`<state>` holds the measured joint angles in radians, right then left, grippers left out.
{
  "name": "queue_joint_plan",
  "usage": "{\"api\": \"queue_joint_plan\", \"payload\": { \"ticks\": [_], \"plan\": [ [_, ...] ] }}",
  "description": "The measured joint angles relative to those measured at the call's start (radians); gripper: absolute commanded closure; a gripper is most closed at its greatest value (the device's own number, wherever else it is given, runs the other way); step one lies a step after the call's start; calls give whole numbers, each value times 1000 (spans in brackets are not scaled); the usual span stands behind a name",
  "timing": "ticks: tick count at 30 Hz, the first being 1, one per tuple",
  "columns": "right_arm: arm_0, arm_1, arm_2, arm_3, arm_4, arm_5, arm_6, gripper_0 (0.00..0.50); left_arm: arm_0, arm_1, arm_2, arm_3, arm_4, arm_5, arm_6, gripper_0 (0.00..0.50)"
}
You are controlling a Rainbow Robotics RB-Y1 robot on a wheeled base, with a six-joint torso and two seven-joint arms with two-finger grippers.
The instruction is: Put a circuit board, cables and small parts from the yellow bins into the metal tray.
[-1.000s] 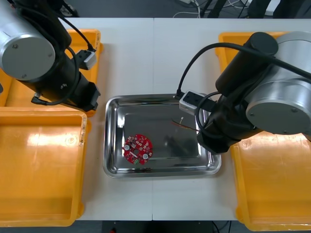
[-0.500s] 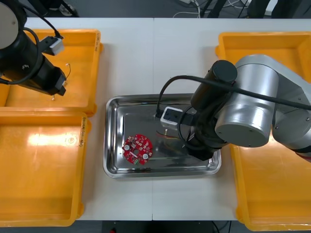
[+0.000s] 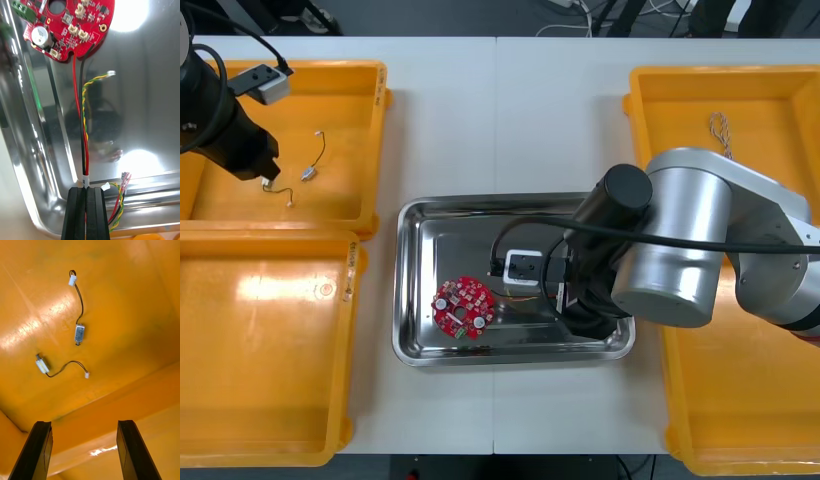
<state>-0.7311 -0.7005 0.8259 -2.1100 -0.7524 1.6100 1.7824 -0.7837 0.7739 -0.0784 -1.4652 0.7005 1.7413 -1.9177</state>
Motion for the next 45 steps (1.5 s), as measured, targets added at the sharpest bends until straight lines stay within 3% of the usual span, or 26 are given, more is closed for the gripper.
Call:
{"api": "queue_joint_plan", "payload": {
  "ticks": [14, 28, 45],
  "plan": [
    [18, -38, 83, 3, 56, -27, 0, 500, 0, 0, 59, 198, -21, -188, -34, 0],
    [19, -33, 106, 113, 62, -93, 0, 500, 0, -1, 59, 345, -20, -346, -150, 0],
    [19, -25, 123, 116, 59, -93, 0, 500, 0, -45, 42, 404, -31, -434, -151, 0]
  ]
}}
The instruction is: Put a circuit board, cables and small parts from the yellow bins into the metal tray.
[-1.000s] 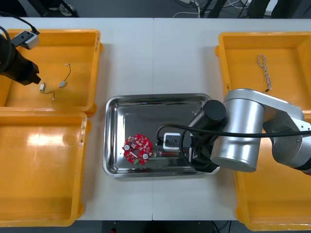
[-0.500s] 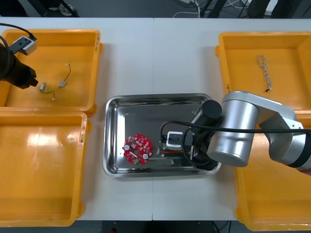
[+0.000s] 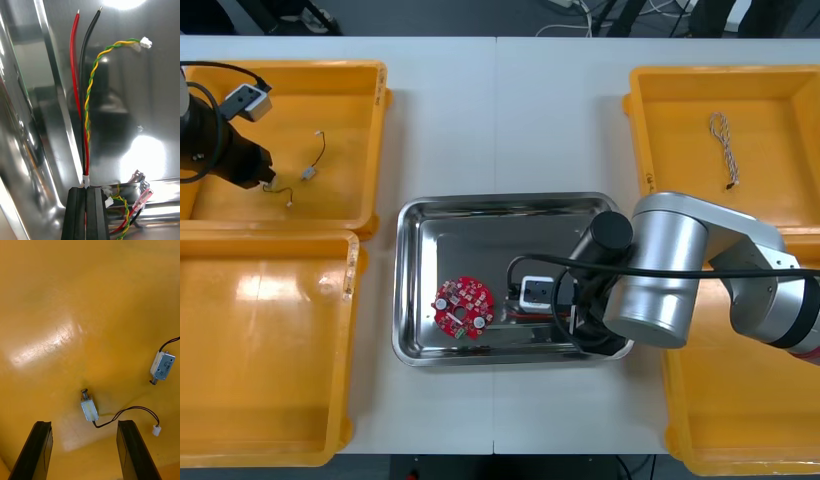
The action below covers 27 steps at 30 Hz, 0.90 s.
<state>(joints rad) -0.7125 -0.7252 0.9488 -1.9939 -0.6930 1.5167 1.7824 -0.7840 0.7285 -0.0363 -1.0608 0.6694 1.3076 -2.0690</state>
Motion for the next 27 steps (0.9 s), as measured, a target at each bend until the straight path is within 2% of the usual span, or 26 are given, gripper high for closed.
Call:
{"api": "queue_joint_plan", "payload": {
  "ticks": [1, 3, 4, 5, 6, 7, 14, 20, 27],
  "plan": [
    [0, 2, 1, 0, 0, 0, 0, 500, 0, 0, -5, 3, -1, -3, 0, 0],
    [0, 5, 2, 0, 0, 0, 0, 421, 0, -1, -10, 9, -1, -7, 0, 0],
    [0, 7, 2, 0, 0, 0, 0, 316, 0, -2, -10, 13, -2, -10, 0, 0],
    [0, 8, 2, 0, 3, 0, 0, 231, 0, -3, -10, 17, -2, -13, 0, 0],
    [0, 10, 2, 0, 8, 0, 0, 64, 0, -5, -10, 22, -2, -18, 0, 0],
    [0, 12, 2, 0, 14, 0, 0, 0, 0, -7, -10, 27, -3, -24, 0, 0],
    [0, 25, 2, 0, 36, 1, 0, 0, 0, -14, -33, 72, -3, -84, 0, 0],
    [0, 25, 1, -6, 41, 13, 0, 0, 0, -20, -39, 87, -4, -93, 0, 0],
    [0, 31, -56, -61, 36, 149, -2, 0, 0, -28, -39, 102, -6, -115, -1, 0]
  ]
}}
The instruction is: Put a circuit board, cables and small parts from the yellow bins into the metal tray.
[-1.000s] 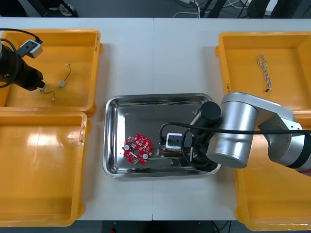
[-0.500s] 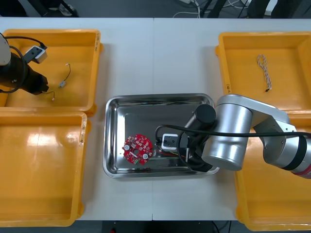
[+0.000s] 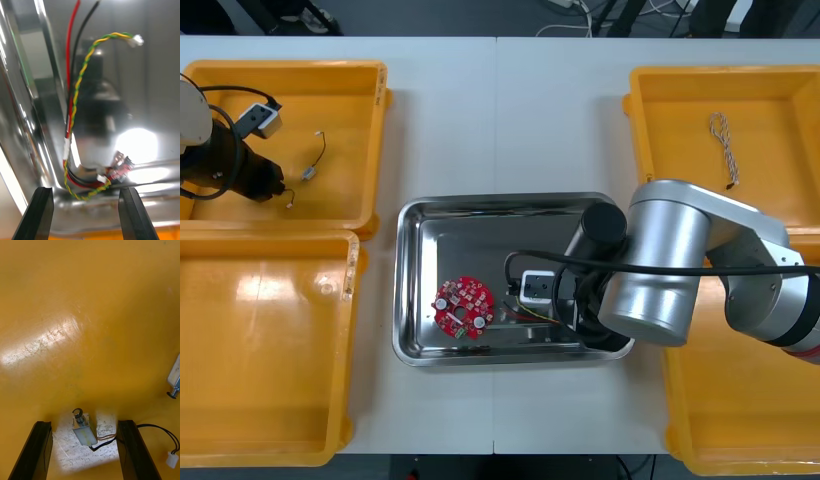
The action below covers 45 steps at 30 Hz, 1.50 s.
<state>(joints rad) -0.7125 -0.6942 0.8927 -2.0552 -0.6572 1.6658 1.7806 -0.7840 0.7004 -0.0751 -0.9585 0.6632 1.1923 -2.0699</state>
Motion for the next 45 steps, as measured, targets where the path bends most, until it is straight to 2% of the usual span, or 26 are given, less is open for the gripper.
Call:
{"api": "queue_joint_plan", "payload": {
  "ticks": [3, 5, 6, 7, 15, 24, 27, 31, 36, 45],
  "plan": [
    [0, 7, -53, -16, -23, 50, -1, 0, 0, -1, 0, 0, -1, -4, 0, 4],
    [0, 12, -102, -21, -56, 80, -2, 0, 0, -1, 0, 1, -1, -13, 0, 194],
    [0, 15, -129, -22, -73, 93, -2, 0, 0, -1, 0, 2, -1, -19, -1, 414],
    [0, 17, -156, -23, -89, 105, -3, 0, 0, -2, 0, 2, -1, -23, -1, 500],
    [-7, 21, -359, -26, -146, 247, -8, 0, 0, -3, 0, 3, -1, -26, -1, 500],
    [-7, 22, -587, -23, -122, 249, -38, 0, 0, -3, 0, 3, 2, -25, -2, 500],
    [-7, 22, -672, 23, -122, 249, -38, 0, 0, -3, 0, -6, 1, -3, -2, 500],
    [-10, 25, -792, 140, -118, 250, -38, 0, 0, -2, 0, -62, -1, 87, -2, 500],
    [-23, 32, -888, 247, -39, 250, -38, 0, 0, -2, 19, -164, -15, 194, -2, 500],
    [-91, 68, -928, 434, 101, 250, -38, 0, 0, -1, 63, -316, -45, 348, -2, 500]
  ]
}}
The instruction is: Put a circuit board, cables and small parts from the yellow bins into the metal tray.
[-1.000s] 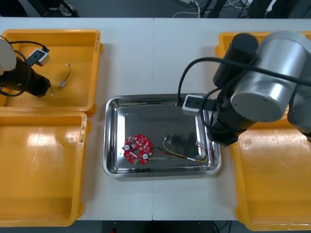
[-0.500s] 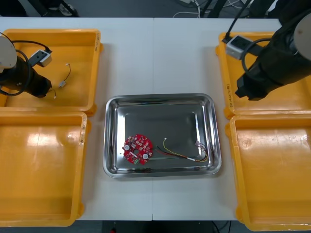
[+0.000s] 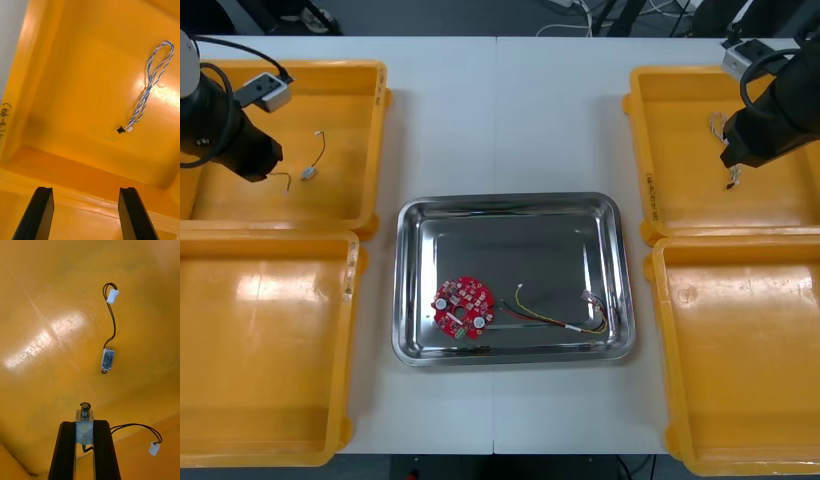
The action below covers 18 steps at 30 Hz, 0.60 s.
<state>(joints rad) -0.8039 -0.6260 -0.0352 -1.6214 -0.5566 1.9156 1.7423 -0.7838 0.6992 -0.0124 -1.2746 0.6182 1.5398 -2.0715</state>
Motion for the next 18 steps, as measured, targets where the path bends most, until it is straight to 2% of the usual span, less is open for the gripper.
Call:
{"api": "queue_joint_plan", "payload": {
  "ticks": [9, 14, 18],
  "plan": [
    [-86, 65, -75, 188, 134, -19, 0, 0, 0, 0, -1, -205, -7, 176, 1, 500],
    [-106, 70, -101, 259, 154, -94, 0, 0, 0, -1, -22, -325, -9, 241, 31, 500],
    [-114, 72, -120, 314, 155, -160, 0, 0, 0, -3, -84, -402, -23, 262, 159, 500]
  ]
}}
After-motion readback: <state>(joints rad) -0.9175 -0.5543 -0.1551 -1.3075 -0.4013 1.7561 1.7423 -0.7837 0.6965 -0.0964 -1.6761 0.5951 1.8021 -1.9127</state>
